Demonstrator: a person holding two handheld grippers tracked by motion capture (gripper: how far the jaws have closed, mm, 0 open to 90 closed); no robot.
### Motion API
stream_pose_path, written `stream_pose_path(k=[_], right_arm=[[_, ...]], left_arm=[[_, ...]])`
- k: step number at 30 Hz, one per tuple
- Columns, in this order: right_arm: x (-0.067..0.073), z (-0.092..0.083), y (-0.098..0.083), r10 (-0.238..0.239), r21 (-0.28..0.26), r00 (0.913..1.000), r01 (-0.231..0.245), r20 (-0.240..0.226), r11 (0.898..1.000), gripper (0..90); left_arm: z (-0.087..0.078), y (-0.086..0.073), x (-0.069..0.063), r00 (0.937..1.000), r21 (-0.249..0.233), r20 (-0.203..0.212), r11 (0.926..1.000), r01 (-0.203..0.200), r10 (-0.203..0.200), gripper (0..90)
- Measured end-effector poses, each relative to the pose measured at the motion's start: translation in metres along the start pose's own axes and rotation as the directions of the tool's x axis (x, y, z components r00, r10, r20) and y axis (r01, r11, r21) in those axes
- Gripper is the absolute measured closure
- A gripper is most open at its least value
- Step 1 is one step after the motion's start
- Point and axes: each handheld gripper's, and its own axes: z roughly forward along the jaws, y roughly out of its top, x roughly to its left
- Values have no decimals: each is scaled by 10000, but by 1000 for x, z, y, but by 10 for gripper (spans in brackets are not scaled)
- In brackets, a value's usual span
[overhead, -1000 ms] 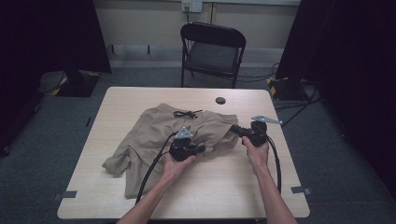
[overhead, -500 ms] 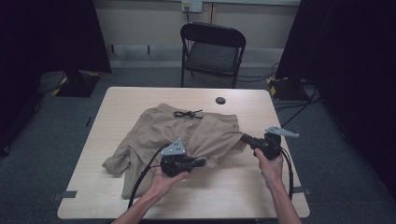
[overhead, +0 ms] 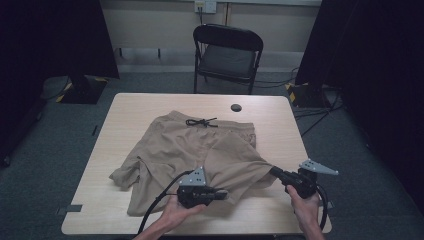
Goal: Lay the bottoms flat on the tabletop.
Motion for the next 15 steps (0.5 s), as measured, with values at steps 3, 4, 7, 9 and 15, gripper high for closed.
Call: stream_pose_path(k=[3, 4, 7, 9, 15], right_arm=[[3, -12, -9, 90, -13, 10000, -90, 33, 10000, 897], [4, -16, -13, 83, 83, 9999, -84, 84, 9999, 896], [7, -25, -26, 21, 383, 10000, -23, 62, 9993, 862], [9, -30, -31, -42, 464, 10000, 42, 4, 9989, 764], [14, -38, -32, -247, 200, 9988, 256, -427, 9995, 541]], left_arm=[[1, -3, -3, 9999, 91, 139, 9999, -60, 58, 798], [1, -4, -3, 9999, 91, 165, 10000, -21, 20, 789], [-4, -3, -4, 9997, -73, 181, 9999, 151, -150, 702], [-8, -2, -4, 9993, -228, 324, 9995, 208, -200, 670], [-17, 2, 1, 9979, -767, 250, 9952, 607, -590, 567]])
